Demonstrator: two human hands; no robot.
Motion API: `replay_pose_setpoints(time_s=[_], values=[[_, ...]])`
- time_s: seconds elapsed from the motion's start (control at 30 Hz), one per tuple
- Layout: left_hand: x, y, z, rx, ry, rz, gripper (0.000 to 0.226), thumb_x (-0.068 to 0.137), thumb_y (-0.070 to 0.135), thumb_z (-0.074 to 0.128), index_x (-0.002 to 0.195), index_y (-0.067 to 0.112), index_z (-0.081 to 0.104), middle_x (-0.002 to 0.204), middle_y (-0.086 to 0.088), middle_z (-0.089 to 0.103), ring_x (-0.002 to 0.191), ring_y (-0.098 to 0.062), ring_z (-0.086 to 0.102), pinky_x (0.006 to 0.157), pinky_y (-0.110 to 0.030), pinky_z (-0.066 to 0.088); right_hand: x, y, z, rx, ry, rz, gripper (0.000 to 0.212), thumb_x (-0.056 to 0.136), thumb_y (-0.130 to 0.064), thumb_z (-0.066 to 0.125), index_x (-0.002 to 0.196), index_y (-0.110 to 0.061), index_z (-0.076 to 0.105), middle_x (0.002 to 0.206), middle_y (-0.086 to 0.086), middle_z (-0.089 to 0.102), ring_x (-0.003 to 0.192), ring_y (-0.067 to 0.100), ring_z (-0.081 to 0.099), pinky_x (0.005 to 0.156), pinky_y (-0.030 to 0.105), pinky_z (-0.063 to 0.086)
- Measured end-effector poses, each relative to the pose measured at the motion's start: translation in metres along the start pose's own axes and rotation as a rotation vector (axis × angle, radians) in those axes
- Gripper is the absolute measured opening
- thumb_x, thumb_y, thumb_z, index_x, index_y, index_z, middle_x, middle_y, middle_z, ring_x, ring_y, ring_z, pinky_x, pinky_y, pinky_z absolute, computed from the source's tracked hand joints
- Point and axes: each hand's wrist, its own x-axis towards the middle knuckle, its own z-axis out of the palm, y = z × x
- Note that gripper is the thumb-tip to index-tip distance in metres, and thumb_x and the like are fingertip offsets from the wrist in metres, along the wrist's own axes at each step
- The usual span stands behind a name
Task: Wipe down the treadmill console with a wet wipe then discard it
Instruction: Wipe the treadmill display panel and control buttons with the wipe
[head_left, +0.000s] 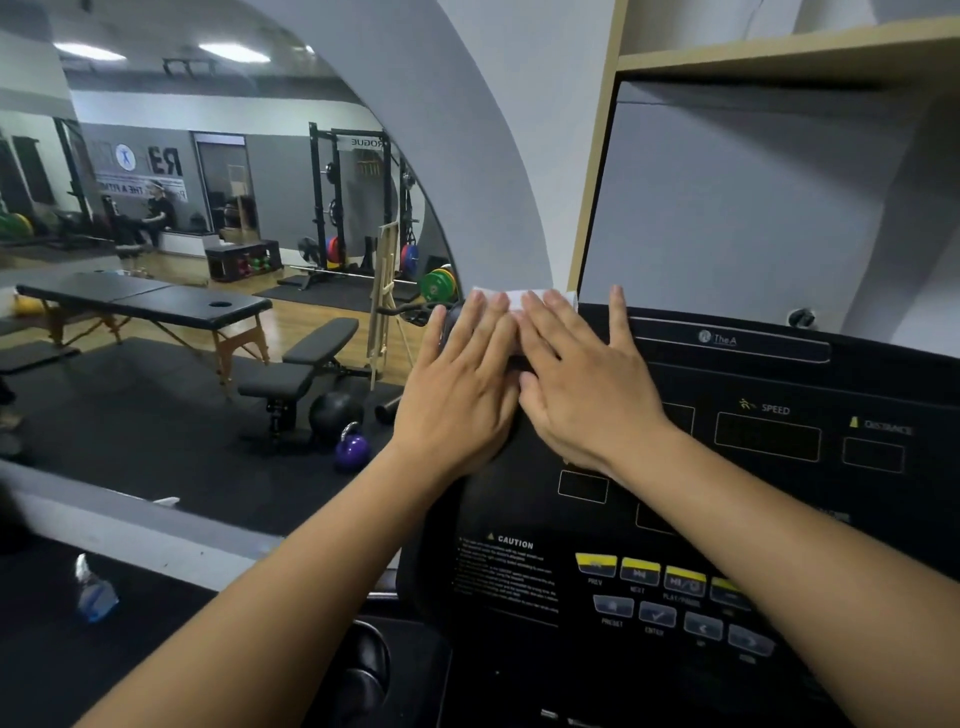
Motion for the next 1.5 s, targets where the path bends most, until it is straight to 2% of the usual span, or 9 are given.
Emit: replay_pose_setpoints(time_s=[0.2,0.27,0.43,0.67,0.83,1.1,1.27,1.37,1.5], values=[[-0.051,0.001,0.012,-0.035,-0.054,0.071,0.063,0.102,0.041,0.022,0.154,0.005,0.019,0.163,-0.014,0.014,0.152,-0.025,0.005,0.122,-0.048,0.013,-0.040,-0.017,0.018,0.070,0.015,-0.077,0.064,0.094,-0.044,0.030,0.149,-0.012,0.035,0.158,0.004,0.031,0.148,0.020,0.021,0.115,0.065,0.015],[-0.041,-0.003,0.012,-0.012,-0.044,0.070,0.064,0.102,0.042,0.021,0.153,0.003,0.022,0.162,-0.016,0.016,0.151,-0.026,0.006,0.122,-0.048,0.011,-0.034,-0.014,0.012,0.063,-0.005,-0.071,0.064,0.095,-0.044,0.026,0.150,-0.013,0.033,0.159,0.002,0.030,0.148,0.018,0.021,0.115,0.066,0.011],[0.005,-0.010,-0.001,-0.054,-0.055,-0.047,0.068,0.099,0.043,0.015,0.155,0.003,0.014,0.162,-0.017,0.010,0.151,-0.028,0.004,0.123,-0.047,0.005,0.011,-0.005,-0.008,0.029,-0.023,0.025,0.065,0.096,-0.046,0.011,0.156,-0.019,0.009,0.165,-0.001,0.005,0.151,0.015,0.001,0.116,0.064,-0.005],[-0.039,0.011,0.012,-0.031,-0.075,0.053,0.069,0.101,0.045,0.025,0.154,0.002,0.017,0.162,-0.017,0.010,0.152,-0.028,0.003,0.122,-0.051,0.009,-0.044,-0.012,0.017,0.073,0.028,-0.021,0.063,0.095,-0.043,0.028,0.150,-0.013,0.033,0.159,0.003,0.029,0.148,0.017,0.020,0.115,0.067,0.009],[0.007,0.015,0.001,-0.033,-0.060,0.006,0.067,0.100,0.041,0.013,0.155,0.003,0.008,0.163,-0.017,0.005,0.151,-0.029,-0.002,0.122,-0.051,0.002,-0.012,0.001,-0.001,0.040,0.020,0.091,0.064,0.097,-0.042,0.013,0.154,-0.014,0.022,0.162,0.002,0.018,0.150,0.014,0.010,0.116,0.065,0.000],[-0.013,0.053,0.010,0.021,-0.046,0.060,0.065,0.099,0.036,0.020,0.152,-0.001,0.009,0.160,-0.025,0.012,0.150,-0.036,0.008,0.122,-0.053,0.008,-0.052,0.011,0.010,0.059,0.052,0.075,0.060,0.098,-0.039,0.022,0.150,-0.011,0.033,0.158,0.005,0.030,0.148,0.017,0.021,0.116,0.065,0.006],[0.035,0.057,-0.004,0.024,-0.093,0.033,0.065,0.103,0.037,0.019,0.155,0.003,0.001,0.163,-0.019,0.000,0.151,-0.031,-0.004,0.122,-0.048,-0.006,-0.026,0.034,-0.002,0.076,0.040,0.198,0.064,0.098,-0.041,0.008,0.154,-0.014,0.022,0.162,0.003,0.020,0.150,0.015,0.013,0.117,0.063,-0.001],[0.017,0.073,0.004,-0.011,-0.110,0.084,0.067,0.100,0.038,0.011,0.155,0.002,0.001,0.162,-0.019,-0.004,0.151,-0.031,-0.009,0.122,-0.049,-0.002,-0.054,0.034,0.004,0.091,0.071,0.193,0.062,0.099,-0.042,0.013,0.153,-0.012,0.025,0.161,0.005,0.021,0.150,0.017,0.012,0.118,0.062,0.004],[-0.009,0.091,0.010,-0.052,-0.104,0.120,0.067,0.098,0.036,0.017,0.154,-0.001,0.012,0.161,-0.023,0.007,0.151,-0.035,0.002,0.122,-0.051,0.008,-0.085,0.035,0.013,0.092,0.061,0.141,0.060,0.099,-0.039,0.022,0.150,-0.011,0.032,0.159,0.006,0.028,0.149,0.016,0.017,0.116,0.065,0.011]])
